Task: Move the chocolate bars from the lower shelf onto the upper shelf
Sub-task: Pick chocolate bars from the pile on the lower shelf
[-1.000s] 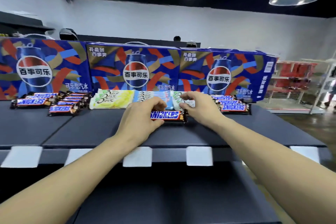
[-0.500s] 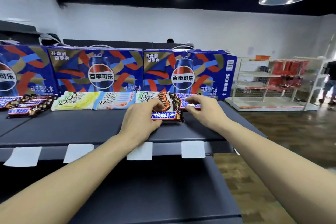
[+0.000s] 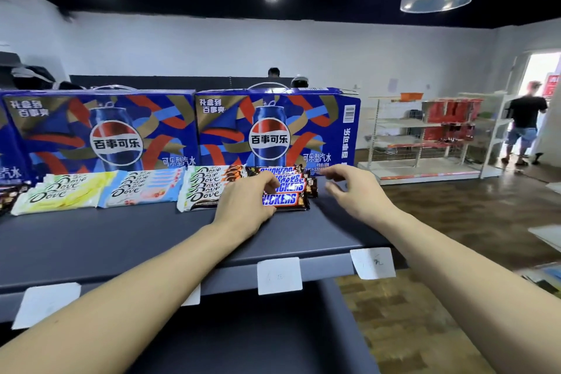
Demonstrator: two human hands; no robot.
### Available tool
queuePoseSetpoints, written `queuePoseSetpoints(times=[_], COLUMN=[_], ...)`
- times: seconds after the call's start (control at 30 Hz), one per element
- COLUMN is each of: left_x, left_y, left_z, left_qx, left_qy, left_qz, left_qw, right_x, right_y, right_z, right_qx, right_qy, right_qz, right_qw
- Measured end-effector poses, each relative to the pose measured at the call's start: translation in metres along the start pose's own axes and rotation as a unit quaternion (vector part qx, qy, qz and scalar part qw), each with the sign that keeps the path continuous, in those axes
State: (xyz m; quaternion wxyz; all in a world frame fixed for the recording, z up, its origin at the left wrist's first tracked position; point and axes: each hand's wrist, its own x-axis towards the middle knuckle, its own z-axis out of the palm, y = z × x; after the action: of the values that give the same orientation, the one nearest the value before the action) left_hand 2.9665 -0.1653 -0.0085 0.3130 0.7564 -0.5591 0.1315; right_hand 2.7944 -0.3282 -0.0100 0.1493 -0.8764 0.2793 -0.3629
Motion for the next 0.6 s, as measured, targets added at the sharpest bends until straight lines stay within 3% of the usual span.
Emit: queuePoseSetpoints(times=[0.6], left_x=[0.02], left_y=[0.009], left_z=[0.014], left_qx=[0.049], left_qy=[-0.02], left_qz=[0.008], left_qw=[0.999], right_x=[-0.004], right_y=[0.019], right_z=[-0.012], right_qx=[-0.001], right_qy=[-0.02], right_qz=[0.01], right_qw=[1.0])
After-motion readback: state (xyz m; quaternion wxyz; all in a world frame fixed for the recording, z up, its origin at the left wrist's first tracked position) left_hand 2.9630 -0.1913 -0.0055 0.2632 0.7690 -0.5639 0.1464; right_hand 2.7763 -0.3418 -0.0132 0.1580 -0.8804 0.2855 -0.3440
